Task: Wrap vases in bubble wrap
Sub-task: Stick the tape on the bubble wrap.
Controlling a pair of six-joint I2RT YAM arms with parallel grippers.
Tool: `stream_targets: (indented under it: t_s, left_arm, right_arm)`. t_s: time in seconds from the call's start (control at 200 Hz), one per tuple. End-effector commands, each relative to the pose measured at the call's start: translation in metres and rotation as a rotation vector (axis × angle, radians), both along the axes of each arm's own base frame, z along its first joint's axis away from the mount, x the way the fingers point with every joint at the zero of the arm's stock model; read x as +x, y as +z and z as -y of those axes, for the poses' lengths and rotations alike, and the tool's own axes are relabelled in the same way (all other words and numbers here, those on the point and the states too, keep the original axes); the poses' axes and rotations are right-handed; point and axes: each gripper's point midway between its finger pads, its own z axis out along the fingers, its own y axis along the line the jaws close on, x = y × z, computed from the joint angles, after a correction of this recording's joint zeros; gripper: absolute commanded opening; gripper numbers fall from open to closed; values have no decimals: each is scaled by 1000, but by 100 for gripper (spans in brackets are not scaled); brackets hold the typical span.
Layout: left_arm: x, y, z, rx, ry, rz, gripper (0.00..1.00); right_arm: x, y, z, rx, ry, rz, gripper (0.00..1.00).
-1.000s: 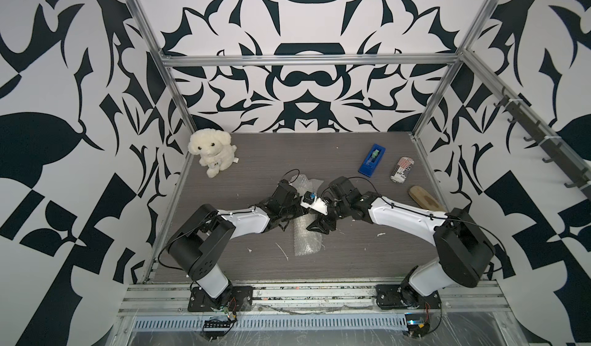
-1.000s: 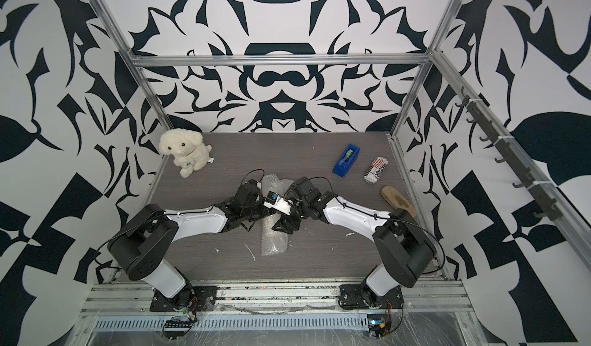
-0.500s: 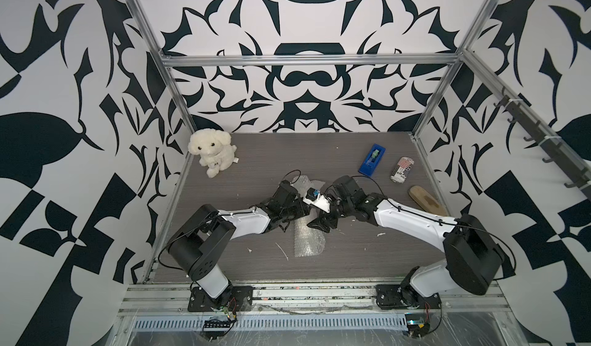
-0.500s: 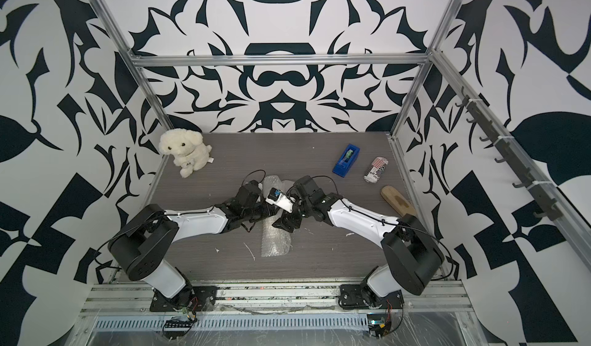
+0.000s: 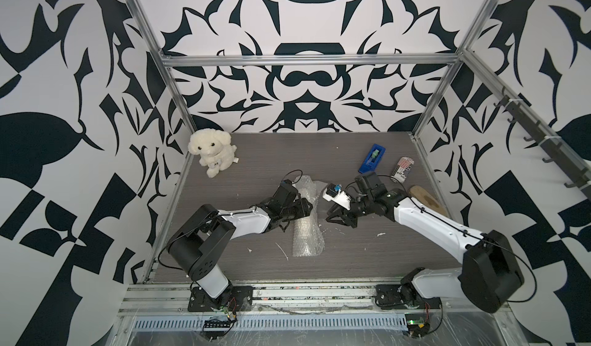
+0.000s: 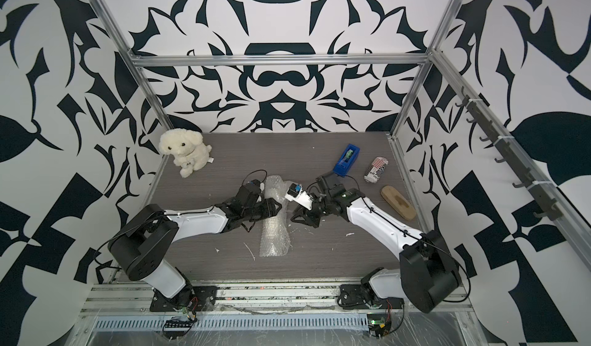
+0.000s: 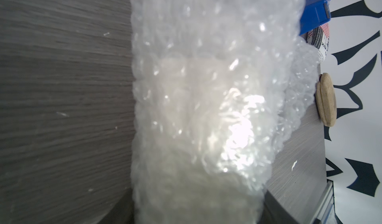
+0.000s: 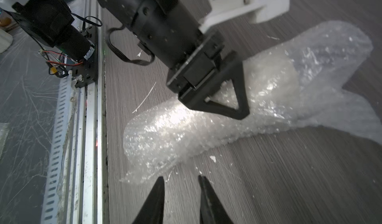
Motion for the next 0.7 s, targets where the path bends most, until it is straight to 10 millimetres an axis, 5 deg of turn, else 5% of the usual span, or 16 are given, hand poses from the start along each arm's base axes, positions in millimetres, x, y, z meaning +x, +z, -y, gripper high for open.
stream_targets:
  t_s: [0.0,0.145,0.345,0.695]
  left_arm:
    - [6,23,14,-45,-52,61,21]
    - [5,27,15,-50,-66,72,21]
    - [5,26,15,-45,-67,70,21]
    - [3,28,15,-60,-63,67,21]
  right_arm:
    - [-19,11,-8,34,176,-23,30]
    - [-26,2,-11,-35,314,-90,14]
    - [-20,-21,-17,-128,381,-126,14]
    - [-3,-34,-41,-107,406,-161,13]
